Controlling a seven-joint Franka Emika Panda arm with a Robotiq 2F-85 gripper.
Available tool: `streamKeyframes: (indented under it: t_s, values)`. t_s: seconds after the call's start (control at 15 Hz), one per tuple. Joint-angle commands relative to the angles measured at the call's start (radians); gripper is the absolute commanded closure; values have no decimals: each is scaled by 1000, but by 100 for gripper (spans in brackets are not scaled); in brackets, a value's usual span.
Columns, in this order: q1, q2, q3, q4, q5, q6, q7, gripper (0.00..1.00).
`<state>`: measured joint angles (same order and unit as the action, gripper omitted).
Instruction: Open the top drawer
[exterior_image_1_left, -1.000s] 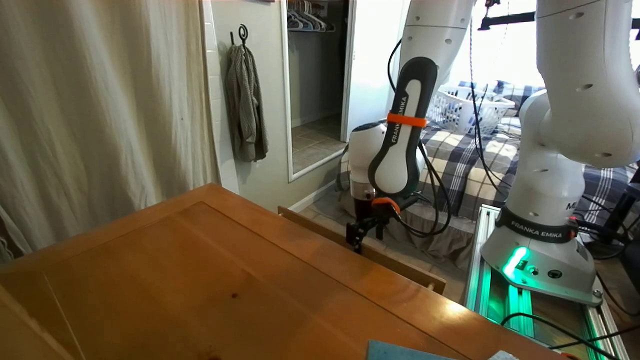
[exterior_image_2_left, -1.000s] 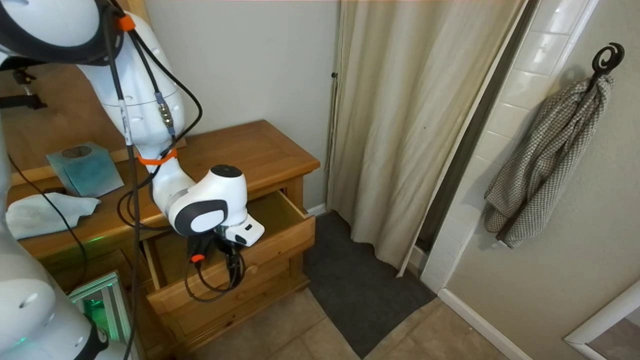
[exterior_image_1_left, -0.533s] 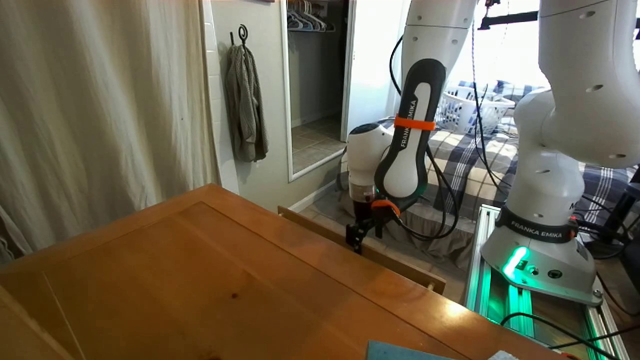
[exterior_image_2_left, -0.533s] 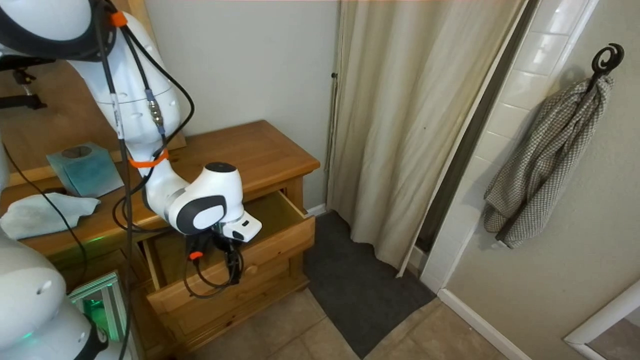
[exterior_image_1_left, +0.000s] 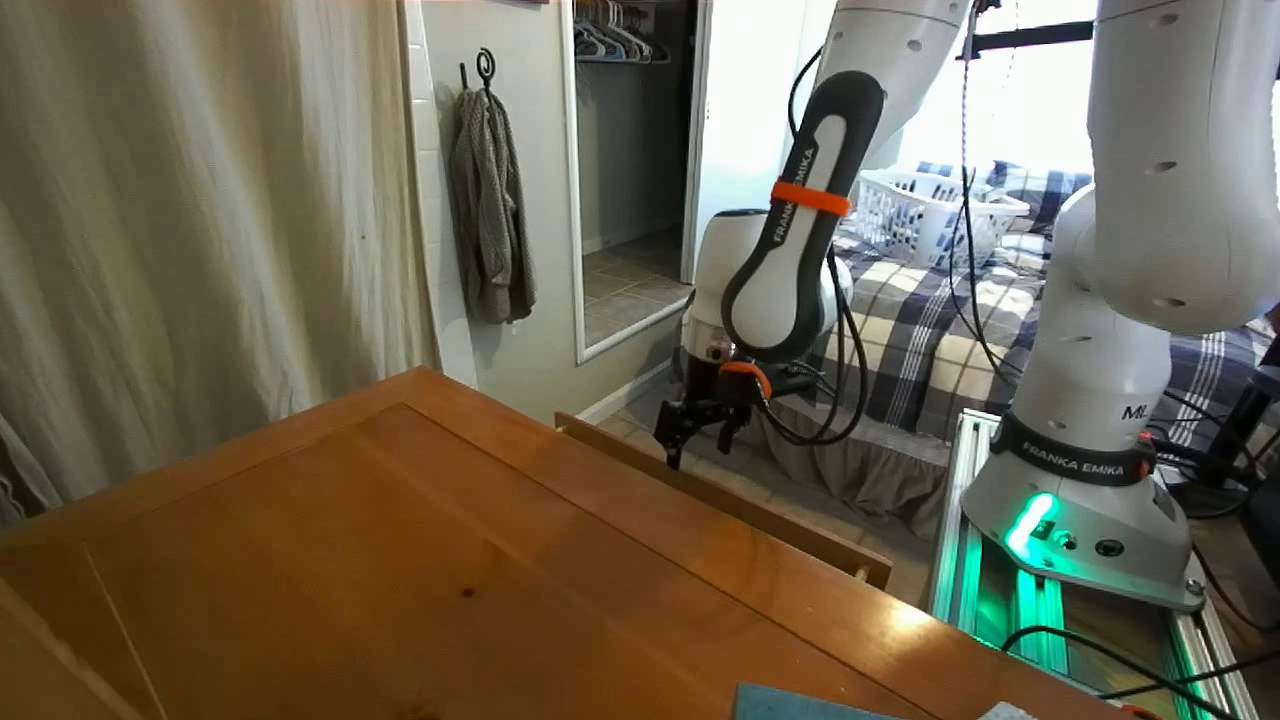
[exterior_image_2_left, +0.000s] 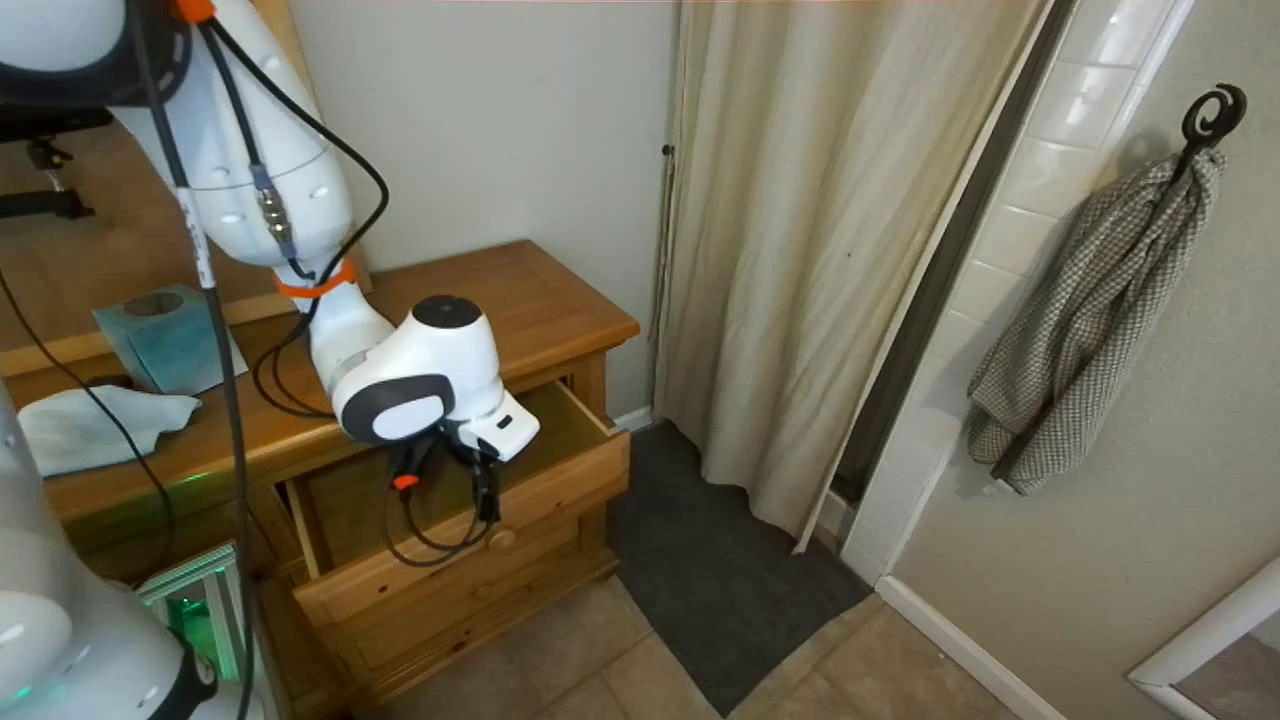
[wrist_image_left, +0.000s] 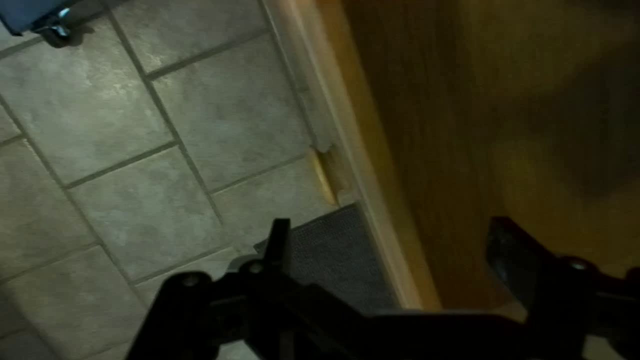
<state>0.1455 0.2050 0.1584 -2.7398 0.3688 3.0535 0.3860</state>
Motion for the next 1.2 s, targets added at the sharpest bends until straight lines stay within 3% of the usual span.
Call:
streamKeyframes:
  t_s: [0.0,0.13,0.33,0.6,0.87,0.93,1.13]
  values:
    - [-192,-114,275,-1,277,-19,-183,0]
    - [-192,-174,308,-29,365,-22,-261,0]
    - [-158,-173,260,-10,274,-25,-315,0]
    - [-154,-226,258,-3,193,-69,-453,0]
    - [-139,-320,299,-3,270,-187,-669,0]
    - [-57,-249,190,-1,204,-114,-555,0]
    - [-8,-262,144,-2,202,-124,-556,0]
